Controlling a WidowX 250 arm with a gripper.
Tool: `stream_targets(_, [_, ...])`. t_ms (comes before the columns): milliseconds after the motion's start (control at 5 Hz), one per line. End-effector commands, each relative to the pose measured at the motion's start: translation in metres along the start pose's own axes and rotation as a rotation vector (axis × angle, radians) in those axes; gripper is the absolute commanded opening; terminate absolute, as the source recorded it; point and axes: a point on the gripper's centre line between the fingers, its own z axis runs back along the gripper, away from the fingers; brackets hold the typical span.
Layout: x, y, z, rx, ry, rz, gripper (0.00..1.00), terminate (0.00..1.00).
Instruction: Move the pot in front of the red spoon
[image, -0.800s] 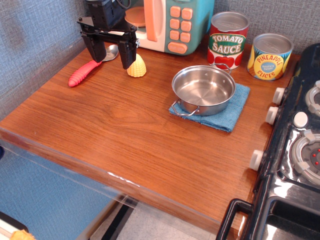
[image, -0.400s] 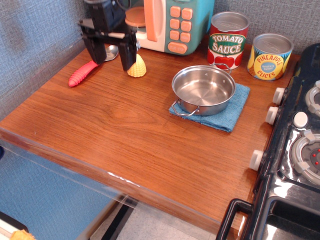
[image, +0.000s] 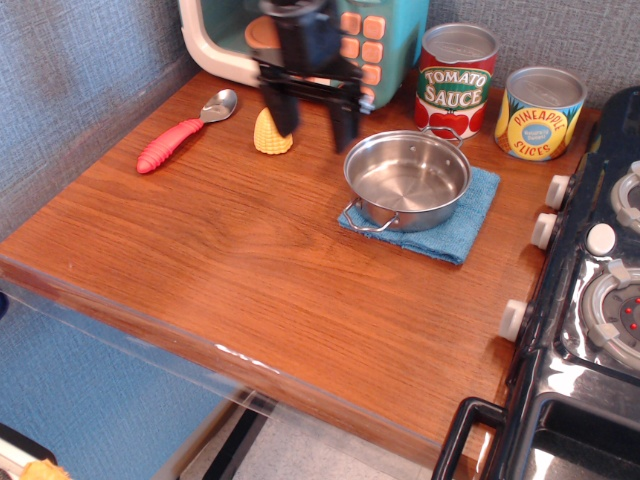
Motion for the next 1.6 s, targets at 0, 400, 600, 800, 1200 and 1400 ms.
stream_targets(0, [0.027,-0.022,0.000,0.012,-0.034,-0.040,1.00,0.00])
stream_targets(400, [0.025,-0.007,-0.036,0.057,0.045,0.014,1.00,0.00])
stream_targets(600, [0.025,-0.008,-0.034,0.054,0.035,0.010,0.00,0.00])
stream_targets(800, [0.023,-0.011,-0.028,0.049,0.021,0.002,0.00,0.00])
stream_targets(1200, [0.026,-0.028,0.011,-0.059,-0.061,-0.033,0.00,0.00])
stream_targets(1400, [0.013,-0.025,0.051,-0.112,-0.145,-0.043,0.00,0.00])
